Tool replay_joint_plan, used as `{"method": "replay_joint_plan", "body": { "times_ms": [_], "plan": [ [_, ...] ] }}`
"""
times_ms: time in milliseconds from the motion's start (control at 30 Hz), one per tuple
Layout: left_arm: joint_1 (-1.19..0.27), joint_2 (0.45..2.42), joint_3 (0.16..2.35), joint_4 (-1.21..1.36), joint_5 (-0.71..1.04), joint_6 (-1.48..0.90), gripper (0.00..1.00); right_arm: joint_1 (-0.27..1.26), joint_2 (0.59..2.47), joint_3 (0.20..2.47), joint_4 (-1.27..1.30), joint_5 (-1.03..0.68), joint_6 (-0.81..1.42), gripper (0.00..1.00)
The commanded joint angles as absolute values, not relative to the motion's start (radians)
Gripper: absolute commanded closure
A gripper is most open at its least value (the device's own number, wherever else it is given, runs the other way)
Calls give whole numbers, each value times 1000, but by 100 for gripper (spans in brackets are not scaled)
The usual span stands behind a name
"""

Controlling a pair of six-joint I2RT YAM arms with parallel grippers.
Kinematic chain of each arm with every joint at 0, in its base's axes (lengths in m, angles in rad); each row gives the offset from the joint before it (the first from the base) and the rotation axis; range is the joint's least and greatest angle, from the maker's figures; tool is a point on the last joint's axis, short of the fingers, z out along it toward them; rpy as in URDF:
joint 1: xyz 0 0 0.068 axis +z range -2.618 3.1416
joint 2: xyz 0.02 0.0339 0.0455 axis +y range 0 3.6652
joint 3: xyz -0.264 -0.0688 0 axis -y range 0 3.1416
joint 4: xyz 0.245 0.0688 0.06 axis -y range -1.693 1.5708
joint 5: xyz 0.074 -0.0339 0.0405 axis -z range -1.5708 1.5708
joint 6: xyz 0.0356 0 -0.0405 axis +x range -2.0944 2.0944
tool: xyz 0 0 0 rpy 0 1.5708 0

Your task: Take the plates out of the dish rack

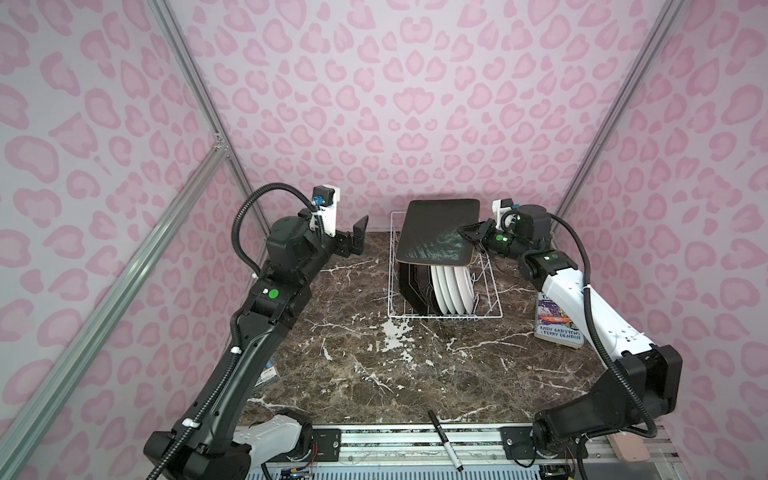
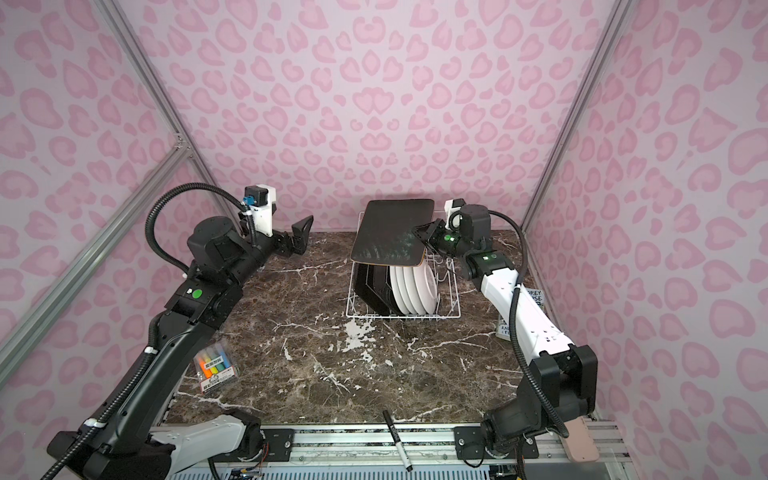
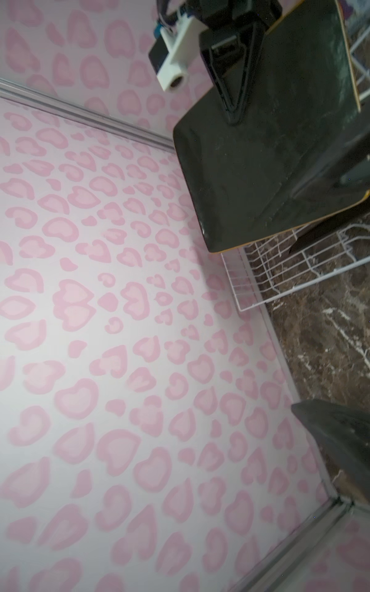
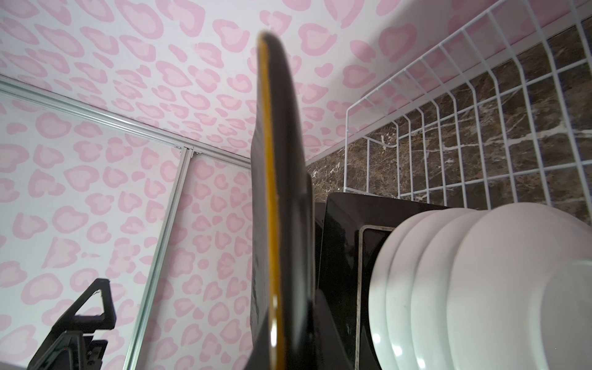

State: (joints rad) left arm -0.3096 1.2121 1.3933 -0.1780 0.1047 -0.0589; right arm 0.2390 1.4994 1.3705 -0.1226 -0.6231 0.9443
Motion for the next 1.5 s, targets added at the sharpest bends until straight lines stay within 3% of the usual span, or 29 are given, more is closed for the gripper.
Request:
{"method": "replay_joint_plan", "body": {
  "times_ms": [0, 100, 333, 467, 900, 1200, 1467],
  "plan": [
    [-221, 1270, 1421, -214, 396, -430, 3, 238, 1492, 1367, 79, -695, 945, 100],
    [-175, 1327, 1407, -140, 543, -584, 3, 238, 1503, 1356, 122, -722, 974, 100],
    [-175, 1481, 1468, -189, 708, -655, 1, 241, 1527, 1359, 167, -767, 1005, 100],
    [-176, 1554, 1475, -135, 824, -721, 4, 249, 1539, 1365, 176, -782, 1002, 100],
    [-220, 1650, 1530, -194, 981, -689, 10, 286, 1576, 1388, 192, -805, 992, 100],
    [-247, 1670, 1520, -193, 1021, -678, 25, 301, 1591, 1378, 220, -824, 998, 100],
    [-249, 1673, 1512, -162, 1044, -692, 46, 301, 1603, 1365, 256, -846, 1019, 100]
  ]
}}
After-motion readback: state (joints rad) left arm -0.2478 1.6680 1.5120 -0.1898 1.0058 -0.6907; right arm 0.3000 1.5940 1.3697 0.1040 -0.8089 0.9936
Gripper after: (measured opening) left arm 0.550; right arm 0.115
